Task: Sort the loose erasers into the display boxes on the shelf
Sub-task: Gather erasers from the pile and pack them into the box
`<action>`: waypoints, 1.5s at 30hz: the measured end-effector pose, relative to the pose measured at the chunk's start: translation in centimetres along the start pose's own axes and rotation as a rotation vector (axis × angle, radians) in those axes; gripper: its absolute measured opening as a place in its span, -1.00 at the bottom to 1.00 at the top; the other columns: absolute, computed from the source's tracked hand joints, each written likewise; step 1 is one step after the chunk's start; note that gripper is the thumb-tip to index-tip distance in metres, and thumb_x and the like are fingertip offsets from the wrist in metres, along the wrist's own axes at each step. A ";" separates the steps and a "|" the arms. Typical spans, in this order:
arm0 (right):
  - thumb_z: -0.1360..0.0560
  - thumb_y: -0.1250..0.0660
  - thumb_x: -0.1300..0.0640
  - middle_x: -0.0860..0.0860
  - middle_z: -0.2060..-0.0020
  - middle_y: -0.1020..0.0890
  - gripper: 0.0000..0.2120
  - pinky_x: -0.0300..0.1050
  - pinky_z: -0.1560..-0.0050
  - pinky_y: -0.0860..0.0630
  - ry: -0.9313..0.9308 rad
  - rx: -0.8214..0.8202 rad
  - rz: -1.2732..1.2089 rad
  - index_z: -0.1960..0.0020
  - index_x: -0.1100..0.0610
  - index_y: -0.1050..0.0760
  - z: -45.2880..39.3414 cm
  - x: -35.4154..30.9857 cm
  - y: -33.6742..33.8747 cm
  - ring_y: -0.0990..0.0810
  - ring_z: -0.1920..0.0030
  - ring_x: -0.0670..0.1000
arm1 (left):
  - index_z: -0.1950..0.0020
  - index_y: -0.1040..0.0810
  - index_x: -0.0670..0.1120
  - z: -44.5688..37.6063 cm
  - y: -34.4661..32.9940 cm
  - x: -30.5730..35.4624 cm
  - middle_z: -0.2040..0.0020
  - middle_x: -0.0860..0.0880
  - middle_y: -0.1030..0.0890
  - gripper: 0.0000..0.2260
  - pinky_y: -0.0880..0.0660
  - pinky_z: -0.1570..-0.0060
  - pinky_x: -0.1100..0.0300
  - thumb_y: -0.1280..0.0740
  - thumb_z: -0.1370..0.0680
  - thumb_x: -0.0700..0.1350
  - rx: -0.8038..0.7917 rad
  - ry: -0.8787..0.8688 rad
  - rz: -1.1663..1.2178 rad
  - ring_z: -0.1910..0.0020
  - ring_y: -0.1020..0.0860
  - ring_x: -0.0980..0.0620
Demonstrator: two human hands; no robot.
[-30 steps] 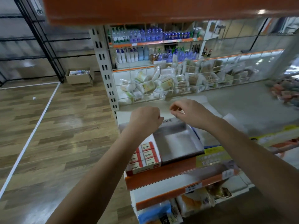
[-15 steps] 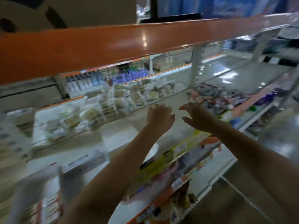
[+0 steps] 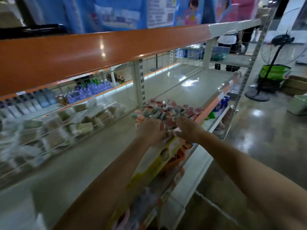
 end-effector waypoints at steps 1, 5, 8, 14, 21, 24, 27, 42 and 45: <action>-0.58 -0.15 0.08 0.17 -0.39 -0.28 -0.54 0.06 -0.33 -0.27 -0.021 -0.024 -0.018 -0.43 0.22 -0.21 -1.2 1.5 -0.4 -0.28 -0.37 0.17 | -0.19 -0.49 -0.10 -1.7 -0.4 0.1 -0.18 -0.13 -0.50 -0.67 -0.44 -0.10 -0.03 -0.19 -0.55 0.07 -0.004 -0.005 -0.002 -0.20 -0.43 -0.15; -0.54 -0.21 0.15 0.17 -0.27 -0.41 -0.64 0.04 -0.24 -0.35 -0.014 -0.007 0.014 -0.31 0.24 -0.39 -5.5 6.7 0.0 -0.37 -0.31 0.18 | -0.15 -0.50 -0.14 -8.3 -0.8 0.9 -0.14 -0.15 -0.54 -0.66 -0.44 -0.03 0.01 -0.19 -0.55 0.07 0.037 -0.018 -0.025 -0.14 -0.47 -0.16; -0.49 -0.20 0.15 0.23 -0.11 -0.53 -0.73 0.10 -0.05 -0.52 -0.048 -0.003 -0.051 -0.12 0.21 -0.53 -9.6 10.5 -0.3 -0.51 -0.11 0.27 | -0.18 -0.50 -0.15 -12.8 -1.1 1.7 -0.13 -0.15 -0.55 -0.64 -0.46 -0.05 0.00 -0.23 -0.54 0.07 0.035 -0.047 -0.030 -0.14 -0.49 -0.14; -0.53 -0.23 0.16 0.14 -0.25 -0.45 -0.65 -0.04 -0.29 -0.30 -0.076 -0.039 -0.105 -0.31 0.19 -0.40 -13.8 15.4 -0.6 -0.40 -0.27 0.15 | -0.08 -0.55 -0.10 -18.5 -3.5 2.9 -0.03 -0.10 -0.57 -0.81 -0.43 0.17 0.12 -0.28 -0.51 -0.11 -0.051 -0.051 -0.058 -0.01 -0.54 -0.08; -0.43 -0.35 0.25 0.10 -0.22 -0.45 -0.52 0.00 -0.22 -0.41 0.140 -0.196 -0.088 -0.33 0.07 -0.41 -19.4 17.7 -0.4 -0.45 -0.23 0.11 | -0.10 -0.62 0.00 -20.1 -4.1 3.8 -0.09 -0.02 -0.59 -0.79 -0.43 -0.03 0.11 -0.34 -0.49 -0.11 -0.040 0.024 -0.091 -0.11 -0.51 -0.04; -0.44 -0.35 0.24 0.10 -0.17 -0.50 -0.61 -0.07 -0.13 -0.45 0.276 -0.228 -0.066 -0.26 0.07 -0.49 -20.8 18.5 -0.5 -0.49 -0.16 0.10 | -0.10 -0.58 -0.05 -19.8 -4.5 4.8 -0.10 -0.06 -0.57 -0.81 -0.39 -0.17 0.04 -0.31 -0.50 -0.12 -0.028 0.100 -0.208 -0.17 -0.48 -0.06; -0.45 -0.32 0.27 0.08 -0.13 -0.52 -0.66 -0.07 -0.07 -0.46 0.372 -0.209 -0.117 -0.21 0.06 -0.52 -21.5 19.5 -0.9 -0.51 -0.11 0.09 | -0.18 -0.48 -0.05 -19.1 -5.0 5.9 -0.19 -0.05 -0.52 -0.77 -0.21 -0.35 -0.01 -0.29 -0.53 -0.11 -0.038 0.181 -0.265 -0.29 -0.39 -0.07; -0.50 -0.33 0.15 0.02 -0.05 -0.58 -0.72 -0.26 0.04 -0.39 0.614 -0.058 -0.295 -0.21 0.09 -0.54 -21.9 22.8 0.2 -0.53 0.03 -0.05 | -0.20 -0.48 -0.04 -18.3 -5.1 7.1 -0.15 -0.02 -0.56 -0.70 -0.37 -0.19 0.05 -0.33 -0.50 0.00 0.104 0.380 -0.237 -0.16 -0.47 -0.02; -0.50 -0.34 0.10 0.02 -0.01 -0.58 -0.75 -0.28 0.08 -0.39 0.592 -0.027 -0.334 -0.17 0.10 -0.55 -22.0 23.2 0.6 -0.51 0.11 -0.09 | -0.12 -0.49 -0.06 -17.2 -4.6 6.9 0.04 -0.02 -0.58 -0.74 -0.43 0.02 0.17 -0.37 -0.46 -0.03 0.266 0.452 0.004 0.02 -0.53 0.01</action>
Point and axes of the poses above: each hand's wrist, its own z-axis away from the middle knuckle, its own y-axis out of the back of the hand, x = y × z, the point moved 2 cm from there along -z, towards the middle knuckle
